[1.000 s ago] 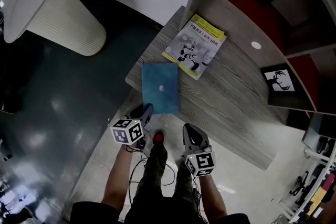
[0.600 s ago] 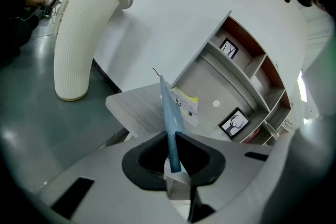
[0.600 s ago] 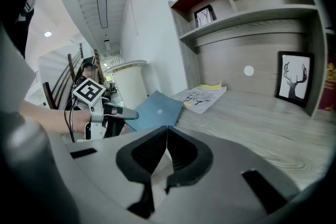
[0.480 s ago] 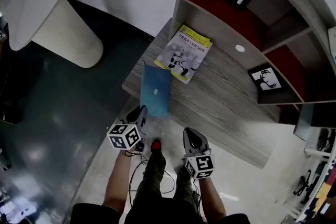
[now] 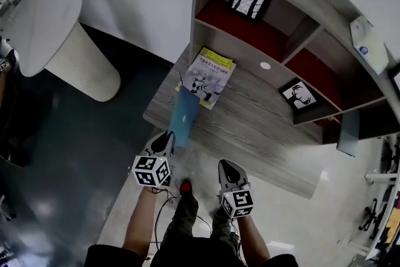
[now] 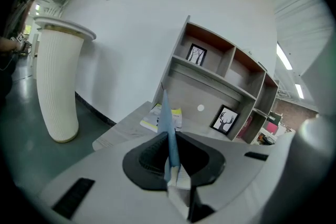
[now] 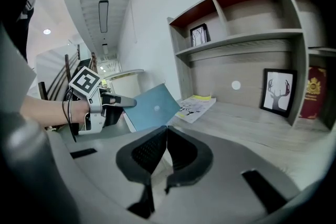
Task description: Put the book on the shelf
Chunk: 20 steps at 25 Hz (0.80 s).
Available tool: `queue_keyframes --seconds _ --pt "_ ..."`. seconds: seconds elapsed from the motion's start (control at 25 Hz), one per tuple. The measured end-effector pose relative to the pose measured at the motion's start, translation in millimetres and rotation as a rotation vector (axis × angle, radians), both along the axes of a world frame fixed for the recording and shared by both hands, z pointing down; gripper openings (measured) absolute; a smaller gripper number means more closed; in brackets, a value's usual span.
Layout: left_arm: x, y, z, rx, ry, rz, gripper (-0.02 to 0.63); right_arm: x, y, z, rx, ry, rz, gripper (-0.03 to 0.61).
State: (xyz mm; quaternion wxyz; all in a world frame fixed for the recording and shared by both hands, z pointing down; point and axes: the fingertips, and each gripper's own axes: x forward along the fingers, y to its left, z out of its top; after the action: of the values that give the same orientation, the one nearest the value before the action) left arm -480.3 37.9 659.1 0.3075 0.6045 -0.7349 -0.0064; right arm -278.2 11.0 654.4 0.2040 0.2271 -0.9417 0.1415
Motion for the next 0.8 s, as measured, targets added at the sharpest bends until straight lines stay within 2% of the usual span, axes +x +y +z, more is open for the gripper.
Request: queue_keyframes --seconds 0.28,0.68,0.8 --pt "10 -2 -49 0.045 -0.099 0.038 0.046 20 -4 -25 0.062 -0.025 0.051 0.029" --pt "45 -15 -154 0.212 -0.206 0.152 0.046 58 -19 -81 0.126 -0.081 0.183 0.029" --pt "58 -19 -183 0.258 -0.236 0.192 0.046 72 -30 -112 0.176 -0.116 0.237 0.029"
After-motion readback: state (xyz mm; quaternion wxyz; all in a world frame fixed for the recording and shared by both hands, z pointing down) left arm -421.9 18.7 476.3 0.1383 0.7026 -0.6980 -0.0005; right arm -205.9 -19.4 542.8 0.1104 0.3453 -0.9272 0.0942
